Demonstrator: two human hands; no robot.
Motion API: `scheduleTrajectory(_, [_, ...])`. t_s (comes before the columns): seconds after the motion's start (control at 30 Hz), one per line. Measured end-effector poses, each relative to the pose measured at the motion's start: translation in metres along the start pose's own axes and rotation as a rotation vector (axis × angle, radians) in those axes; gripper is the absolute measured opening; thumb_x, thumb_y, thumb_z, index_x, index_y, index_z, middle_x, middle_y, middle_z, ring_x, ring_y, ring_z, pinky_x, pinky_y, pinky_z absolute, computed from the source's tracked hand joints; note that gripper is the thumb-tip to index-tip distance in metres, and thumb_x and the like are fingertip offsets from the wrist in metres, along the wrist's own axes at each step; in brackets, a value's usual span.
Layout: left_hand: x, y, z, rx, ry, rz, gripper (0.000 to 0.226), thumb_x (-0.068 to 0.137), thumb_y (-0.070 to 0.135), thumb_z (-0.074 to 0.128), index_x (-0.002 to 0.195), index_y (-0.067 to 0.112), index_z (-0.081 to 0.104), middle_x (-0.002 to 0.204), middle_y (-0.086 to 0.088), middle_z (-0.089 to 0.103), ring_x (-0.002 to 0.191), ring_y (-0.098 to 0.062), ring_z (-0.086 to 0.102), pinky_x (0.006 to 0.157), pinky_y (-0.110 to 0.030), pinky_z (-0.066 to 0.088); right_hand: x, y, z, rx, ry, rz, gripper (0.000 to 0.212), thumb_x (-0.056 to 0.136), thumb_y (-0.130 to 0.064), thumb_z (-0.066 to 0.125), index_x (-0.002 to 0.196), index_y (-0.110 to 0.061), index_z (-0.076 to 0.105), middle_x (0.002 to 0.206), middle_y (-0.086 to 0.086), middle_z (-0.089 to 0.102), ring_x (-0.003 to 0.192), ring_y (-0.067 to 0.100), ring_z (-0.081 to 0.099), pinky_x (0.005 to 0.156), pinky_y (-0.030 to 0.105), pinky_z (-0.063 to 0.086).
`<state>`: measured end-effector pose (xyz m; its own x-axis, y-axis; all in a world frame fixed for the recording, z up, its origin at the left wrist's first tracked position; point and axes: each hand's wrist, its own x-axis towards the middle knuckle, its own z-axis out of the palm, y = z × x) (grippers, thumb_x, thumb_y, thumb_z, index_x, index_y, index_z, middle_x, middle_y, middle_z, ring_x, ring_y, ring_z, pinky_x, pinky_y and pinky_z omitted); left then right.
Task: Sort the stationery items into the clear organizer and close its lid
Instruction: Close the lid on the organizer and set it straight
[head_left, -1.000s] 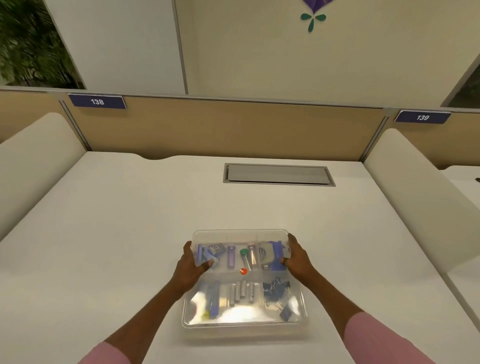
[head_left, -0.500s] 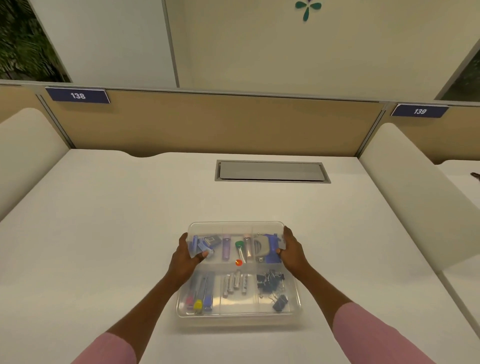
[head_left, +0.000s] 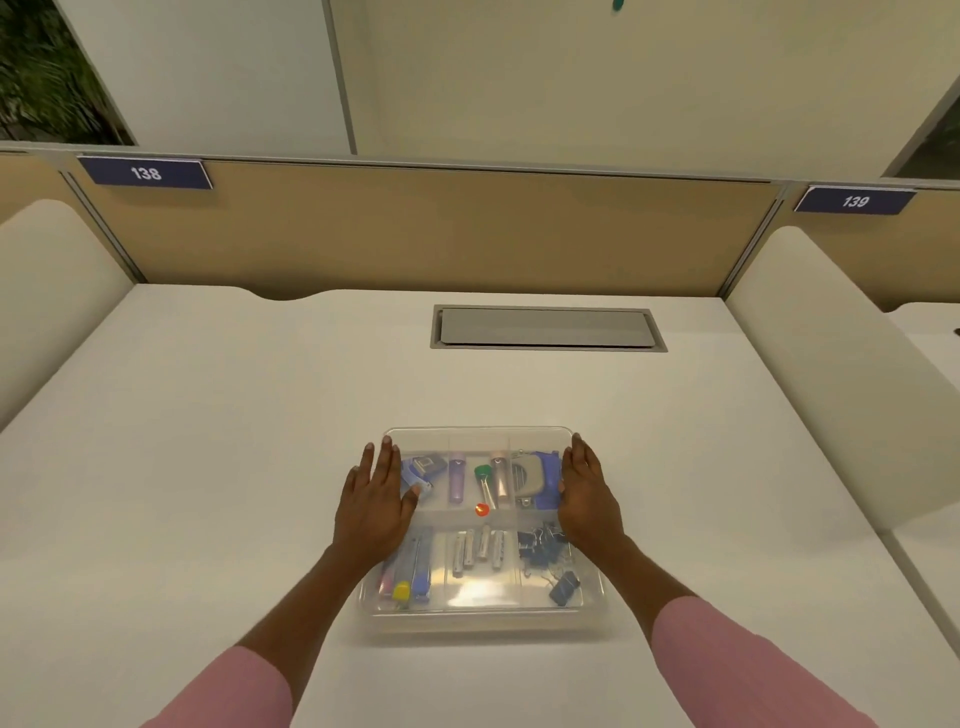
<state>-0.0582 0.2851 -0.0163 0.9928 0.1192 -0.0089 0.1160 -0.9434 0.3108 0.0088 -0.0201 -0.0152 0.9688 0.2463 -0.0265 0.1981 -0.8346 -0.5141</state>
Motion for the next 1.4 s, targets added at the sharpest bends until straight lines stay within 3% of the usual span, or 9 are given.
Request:
scheduleTrajectory(0.13, [0.0, 0.005, -0.006, 0.089, -0.02, 0.018, 0.083, 0.086, 0.059, 0.002, 0.15, 0.008, 0.015, 0.159, -0.009, 0.015, 0.148, -0.024, 0.012, 0.12, -0.04, 0.011, -0.001, -0.004, 0.001, -0.293, -0.014, -0.048, 0.061, 0.099, -0.028, 0.046, 0.15, -0.007, 0.023, 0.16, 0.012, 0.022, 0.149, 0.028, 0.014, 0.121, 0.038, 0.019])
scheduleTrajectory(0.23, [0.005, 0.007, -0.014, 0.202, -0.01, 0.093, 0.077, 0.088, 0.053, 0.016, 0.136, -0.001, 0.043, 0.142, -0.023, 0.044, 0.133, -0.036, 0.041, 0.114, -0.045, 0.028, -0.001, -0.01, -0.003, -0.473, -0.011, -0.068, 0.058, 0.094, -0.035, 0.054, 0.143, -0.007, 0.039, 0.151, 0.017, 0.039, 0.141, 0.035, 0.031, 0.116, 0.044, 0.028])
scheduleTrajectory(0.4, [0.032, 0.015, -0.028, 0.264, 0.123, 0.138, 0.051, 0.084, 0.046, 0.038, 0.096, 0.002, 0.059, 0.095, -0.02, 0.059, 0.087, -0.036, 0.053, 0.088, -0.043, 0.044, 0.018, -0.024, -0.013, -0.515, 0.305, -0.216, 0.02, 0.085, -0.021, 0.066, 0.094, -0.004, 0.07, 0.107, 0.016, 0.071, 0.111, 0.036, 0.059, 0.089, 0.043, 0.05])
scheduleTrajectory(0.47, [0.044, 0.019, -0.029, 0.255, 0.104, 0.133, 0.057, 0.084, 0.051, 0.038, 0.101, 0.0, 0.057, 0.099, -0.021, 0.059, 0.091, -0.036, 0.053, 0.088, -0.043, 0.045, 0.028, -0.032, -0.014, -0.472, 0.322, -0.222, 0.021, 0.088, -0.023, 0.06, 0.091, -0.005, 0.07, 0.103, 0.015, 0.071, 0.11, 0.037, 0.057, 0.09, 0.043, 0.049])
scheduleTrajectory(0.53, [0.052, 0.022, -0.025, 0.241, 0.044, 0.119, 0.072, 0.084, 0.057, 0.032, 0.116, -0.004, 0.054, 0.117, -0.027, 0.058, 0.109, -0.041, 0.052, 0.099, -0.047, 0.042, 0.037, -0.037, -0.013, -0.46, 0.226, -0.17, 0.038, 0.092, -0.038, 0.054, 0.107, -0.006, 0.067, 0.119, 0.018, 0.065, 0.121, 0.037, 0.051, 0.1, 0.045, 0.045])
scheduleTrajectory(0.63, [0.056, 0.02, -0.012, 0.229, -0.027, 0.112, 0.088, 0.086, 0.063, 0.016, 0.142, -0.002, 0.034, 0.148, -0.025, 0.035, 0.139, -0.04, 0.03, 0.117, -0.049, 0.019, 0.048, -0.04, -0.006, -0.444, 0.029, -0.134, 0.071, 0.094, -0.06, 0.033, 0.143, -0.009, 0.039, 0.153, 0.019, 0.034, 0.142, 0.037, 0.027, 0.117, 0.046, 0.024])
scheduleTrajectory(0.77, [0.06, 0.015, -0.002, 0.247, -0.041, 0.151, 0.087, 0.088, 0.065, 0.006, 0.149, 0.004, 0.017, 0.158, -0.016, 0.016, 0.147, -0.031, 0.012, 0.119, -0.044, 0.004, 0.051, -0.032, 0.005, -0.465, -0.065, -0.179, 0.086, 0.09, -0.069, 0.007, 0.153, -0.01, 0.012, 0.161, 0.015, 0.011, 0.15, 0.029, 0.006, 0.119, 0.038, -0.001])
scheduleTrajectory(0.87, [0.064, 0.012, 0.001, 0.26, -0.053, 0.163, 0.084, 0.09, 0.064, 0.009, 0.15, 0.005, 0.01, 0.16, -0.015, 0.009, 0.148, -0.029, 0.005, 0.118, -0.041, 0.001, 0.052, -0.031, 0.009, -0.478, -0.09, -0.173, 0.091, 0.088, -0.07, -0.002, 0.152, -0.007, 0.012, 0.161, 0.015, 0.012, 0.15, 0.028, 0.005, 0.12, 0.039, 0.0])
scheduleTrajectory(1.4, [0.074, 0.011, 0.001, 0.266, -0.118, 0.147, 0.09, 0.084, 0.073, 0.006, 0.151, 0.012, 0.008, 0.161, -0.011, 0.0, 0.148, -0.029, -0.001, 0.12, -0.047, 0.004, 0.055, -0.037, 0.006, -0.495, -0.104, -0.153, 0.079, 0.093, -0.06, 0.012, 0.15, -0.006, 0.022, 0.155, 0.016, 0.03, 0.146, 0.031, 0.021, 0.122, 0.043, 0.012])
